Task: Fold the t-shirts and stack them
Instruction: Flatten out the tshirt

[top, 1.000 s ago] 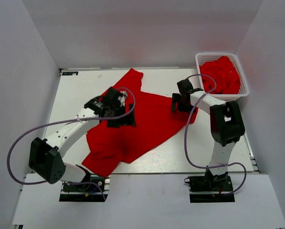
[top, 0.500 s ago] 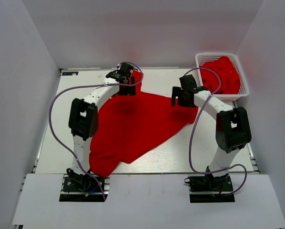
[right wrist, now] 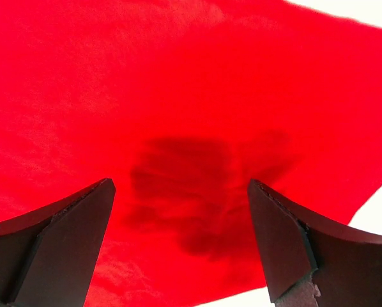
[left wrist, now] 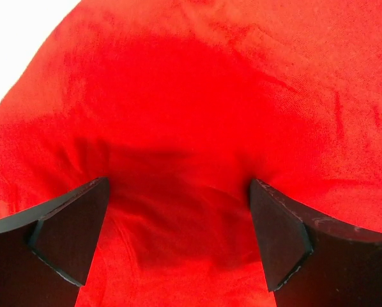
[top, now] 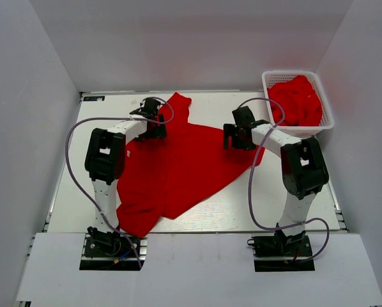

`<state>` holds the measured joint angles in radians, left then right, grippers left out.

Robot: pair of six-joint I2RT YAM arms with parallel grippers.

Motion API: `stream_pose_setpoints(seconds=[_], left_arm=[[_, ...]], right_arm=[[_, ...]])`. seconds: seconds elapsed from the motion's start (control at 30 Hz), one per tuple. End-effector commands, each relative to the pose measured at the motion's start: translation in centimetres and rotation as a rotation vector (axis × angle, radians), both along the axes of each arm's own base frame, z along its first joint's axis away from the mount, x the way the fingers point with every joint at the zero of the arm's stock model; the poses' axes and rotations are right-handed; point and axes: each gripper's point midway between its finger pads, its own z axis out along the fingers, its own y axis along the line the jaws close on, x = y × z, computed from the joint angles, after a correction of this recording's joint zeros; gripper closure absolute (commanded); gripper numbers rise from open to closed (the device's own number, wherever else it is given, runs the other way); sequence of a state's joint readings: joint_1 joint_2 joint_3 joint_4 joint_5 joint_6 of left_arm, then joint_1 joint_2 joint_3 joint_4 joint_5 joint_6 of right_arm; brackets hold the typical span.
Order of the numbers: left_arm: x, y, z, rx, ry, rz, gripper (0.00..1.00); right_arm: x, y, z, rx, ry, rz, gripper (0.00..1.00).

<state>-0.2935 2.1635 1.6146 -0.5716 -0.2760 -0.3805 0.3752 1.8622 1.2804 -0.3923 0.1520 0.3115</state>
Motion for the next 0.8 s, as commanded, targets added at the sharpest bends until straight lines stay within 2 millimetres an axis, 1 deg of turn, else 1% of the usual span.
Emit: stream_pose_setpoints(seconds=[0.0,0.03,0.07,0.1,0.13,0.17,0.2,0.27,0.3,0.33,0.37,0.4,0.43,0.47,0.5,0.53,0.57,0.6,0.63,0.67,0.7,0.73,0.77], left_arm=[[-4.1,0.4,-1.5,-0.014,0.081,0.001,0.00],[-6.0,0.9,-2.2,-0.014,0.115,0.024,0.00],[-7.2,0.7,-2.5,-0.013,0.132,0.024,0.00],[-8.4,0.7,-2.8,-0.010,0.149,0.025,0.00],[-10.8,1.6,-4.1,0.007,0.195,0.054,0.00],[-11.8,2.1,-3.3,0.010,0.191,0.070,0.00],[-14.3,2.8,-4.2,0.022,0.237,0.082,0.00],[-16.8,3.2,-4.3,0.006,0.266,0.104,0.00],[-19.0,3.1,-4.2,-0.016,0.285,0.104,0.00],[-20.1,3.1,-4.2,-0.037,0.296,0.111,0.02],[-22.7,3.0,-5.0,-0.072,0.350,0.125,0.04],[-23.8,2.4,-5.0,-0.100,0.363,0.121,0.04],[-24.2,1.6,-4.2,-0.148,0.336,0.095,0.04],[-24.9,1.1,-4.1,-0.196,0.339,0.108,0.04],[-27.3,0.2,-4.5,-0.246,0.393,0.088,0.04],[-27.8,-0.5,-4.2,-0.281,0.385,0.070,0.04],[-28.3,-1.0,-3.1,-0.332,0.365,0.080,0.02],[-28.4,-1.3,-2.4,-0.342,0.347,0.070,0.00],[-29.3,-1.2,-1.8,-0.334,0.362,0.063,0.00],[-28.0,-1.3,0.0,-0.339,0.305,0.069,0.00],[-27.1,-1.2,1.9,-0.344,0.239,0.065,0.00],[-26.4,-1.3,3.2,-0.335,0.197,0.060,0.00],[-24.5,-0.9,5.6,-0.307,0.117,0.062,0.00]], right_arm=[[-0.4,0.0,-1.2,-0.010,0.017,-0.007,0.10],[-0.5,0.0,-1.4,-0.014,0.019,-0.012,0.10],[-0.4,0.2,-1.4,-0.011,0.017,-0.011,0.10],[-0.8,0.0,-1.8,-0.017,0.028,-0.009,0.10],[-0.8,0.0,-1.9,-0.020,0.027,-0.009,0.10],[-0.9,0.0,-2.0,-0.020,0.024,-0.005,0.10],[-1.3,-0.1,-2.4,-0.027,0.034,-0.004,0.10],[-1.7,-0.3,-2.9,-0.044,0.041,0.013,0.10],[-2.0,-0.3,-3.3,-0.054,0.052,0.023,0.10],[-2.2,-0.2,-3.6,-0.058,0.060,0.027,0.10],[-2.6,0.0,-4.0,-0.063,0.073,0.037,0.10],[-2.7,0.0,-3.9,-0.060,0.070,0.039,0.10],[-3.2,0.0,-4.4,-0.062,0.082,0.041,0.10],[-3.6,0.2,-4.5,-0.053,0.091,0.056,0.10],[-3.8,0.5,-4.5,-0.047,0.088,0.063,0.10],[-4.1,0.7,-4.4,-0.035,0.087,0.073,0.10],[-4.5,1.0,-4.1,-0.025,0.087,0.082,0.10],[-4.6,1.0,-4.1,-0.019,0.085,0.087,0.10],[-4.8,1.4,-3.2,-0.010,0.066,0.100,0.10],[-4.8,1.5,-2.8,-0.010,0.053,0.113,0.10],[-4.9,1.6,-2.5,-0.007,0.045,0.116,0.10],[-4.5,1.7,-1.2,0.002,0.013,0.121,0.10],[-4.2,1.8,-0.5,0.008,-0.005,0.123,0.10]])
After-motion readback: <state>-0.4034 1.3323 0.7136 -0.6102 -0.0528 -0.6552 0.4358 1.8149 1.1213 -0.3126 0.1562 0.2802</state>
